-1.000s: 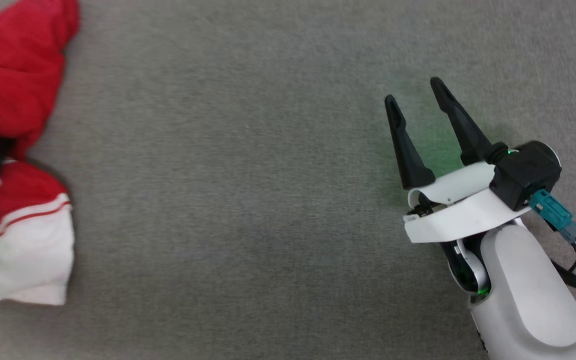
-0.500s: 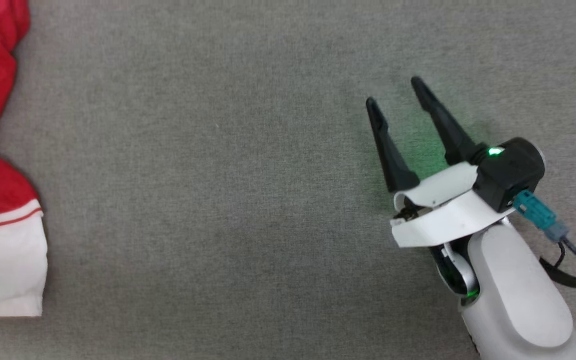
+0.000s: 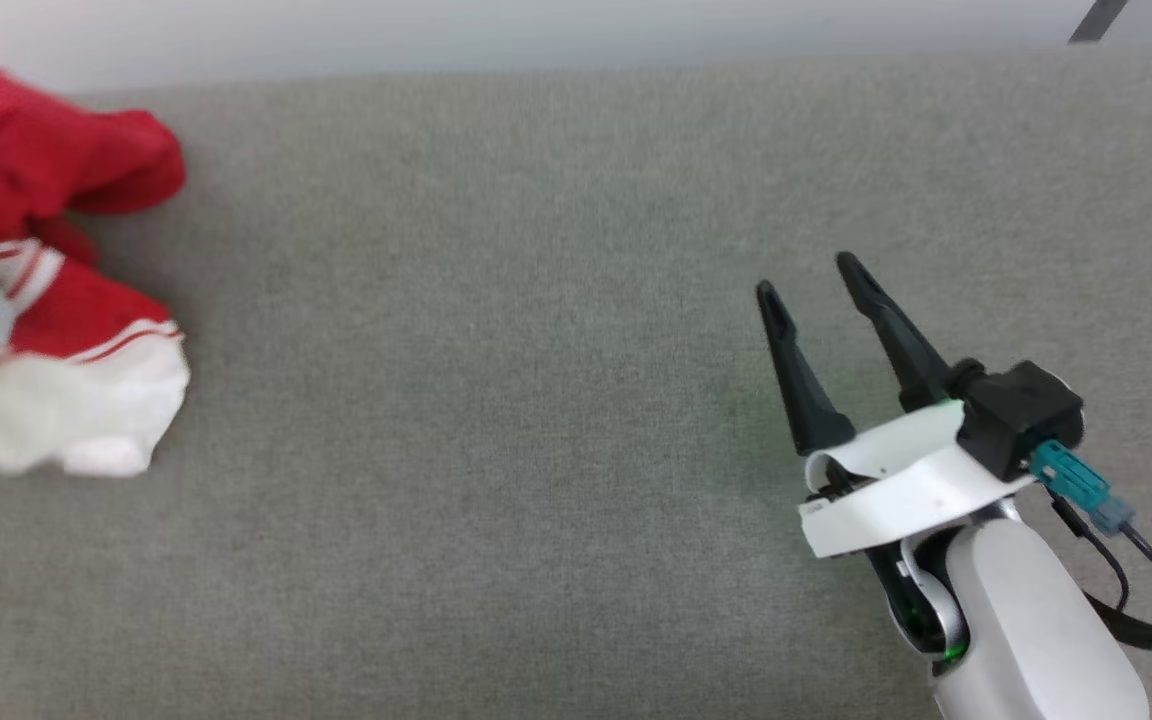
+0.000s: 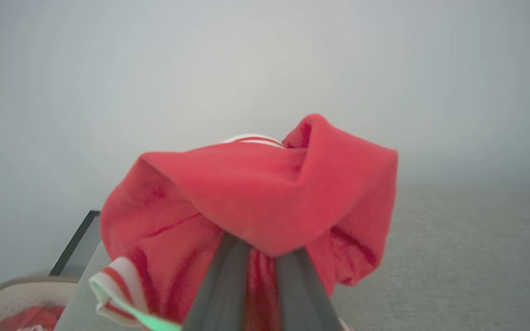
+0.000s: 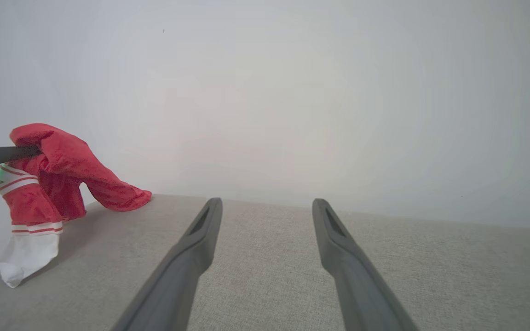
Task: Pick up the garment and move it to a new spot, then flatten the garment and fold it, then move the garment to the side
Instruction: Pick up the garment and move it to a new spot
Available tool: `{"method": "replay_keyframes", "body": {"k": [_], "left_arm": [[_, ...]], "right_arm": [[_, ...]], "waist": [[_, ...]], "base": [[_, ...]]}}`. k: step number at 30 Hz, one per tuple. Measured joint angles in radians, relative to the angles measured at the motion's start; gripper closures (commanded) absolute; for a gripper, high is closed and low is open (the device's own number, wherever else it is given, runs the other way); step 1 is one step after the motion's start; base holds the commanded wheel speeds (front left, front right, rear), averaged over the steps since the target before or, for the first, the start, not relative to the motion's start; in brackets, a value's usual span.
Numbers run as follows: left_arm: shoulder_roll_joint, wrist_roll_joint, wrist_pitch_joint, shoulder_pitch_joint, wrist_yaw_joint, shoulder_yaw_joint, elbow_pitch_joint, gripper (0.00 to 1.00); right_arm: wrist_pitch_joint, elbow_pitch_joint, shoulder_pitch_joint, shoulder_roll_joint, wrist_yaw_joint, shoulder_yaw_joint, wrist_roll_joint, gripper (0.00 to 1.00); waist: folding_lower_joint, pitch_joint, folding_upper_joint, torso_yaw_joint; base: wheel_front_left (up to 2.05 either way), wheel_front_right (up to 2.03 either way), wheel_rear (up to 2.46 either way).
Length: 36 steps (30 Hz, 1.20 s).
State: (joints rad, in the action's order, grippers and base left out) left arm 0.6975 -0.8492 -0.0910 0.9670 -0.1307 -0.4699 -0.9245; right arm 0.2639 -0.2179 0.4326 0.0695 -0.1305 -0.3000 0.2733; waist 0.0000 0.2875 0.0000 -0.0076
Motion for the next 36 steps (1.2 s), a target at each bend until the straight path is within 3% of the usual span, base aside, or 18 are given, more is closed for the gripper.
{"method": "replay_keyframes", "body": {"k": [8,15,19,26,36], "left_arm": [[0.052,-0.019,-0.015,0.05,0.0,-0.214,0.314,1.0],[0.104,-0.069,0.034,0.163,0.0,-0.449,0.663,1.0],[0.117,-0.074,0.041,0.204,-0.001,-0.583,0.759,1.0],[0.022,-0.094,0.025,0.259,-0.001,-0.773,0.732,1.0],[-0.126,-0.021,0.138,0.249,-0.001,-0.813,0.659,1.0]], "right_arm": [[0.0,0.04,-0.067,-0.011,0.0,0.074,0.016,0.0],[0.0,0.096,-0.081,-0.016,0.0,0.138,0.022,0.0],[0.0,0.135,-0.087,-0.016,0.0,0.168,0.06,0.0],[0.0,0.179,-0.087,-0.016,0.0,0.201,0.126,0.0],[0.0,0.203,-0.081,-0.016,0.0,0.205,0.22,0.0]], "waist": [[0.0,-0.065,0.0,-0.039],[0.0,-0.059,0.0,-0.116],[0.0,-0.039,0.0,-0.167],[-0.0001,0.013,0.0,-0.26],[0.0,0.117,0.0,-0.373]], "base": [[0.0,0.0,0.0],[0.0,0.0,0.0],[0.0,0.0,0.0],[0.0,0.0,0.0],[0.0,0.0,0.0]]}}
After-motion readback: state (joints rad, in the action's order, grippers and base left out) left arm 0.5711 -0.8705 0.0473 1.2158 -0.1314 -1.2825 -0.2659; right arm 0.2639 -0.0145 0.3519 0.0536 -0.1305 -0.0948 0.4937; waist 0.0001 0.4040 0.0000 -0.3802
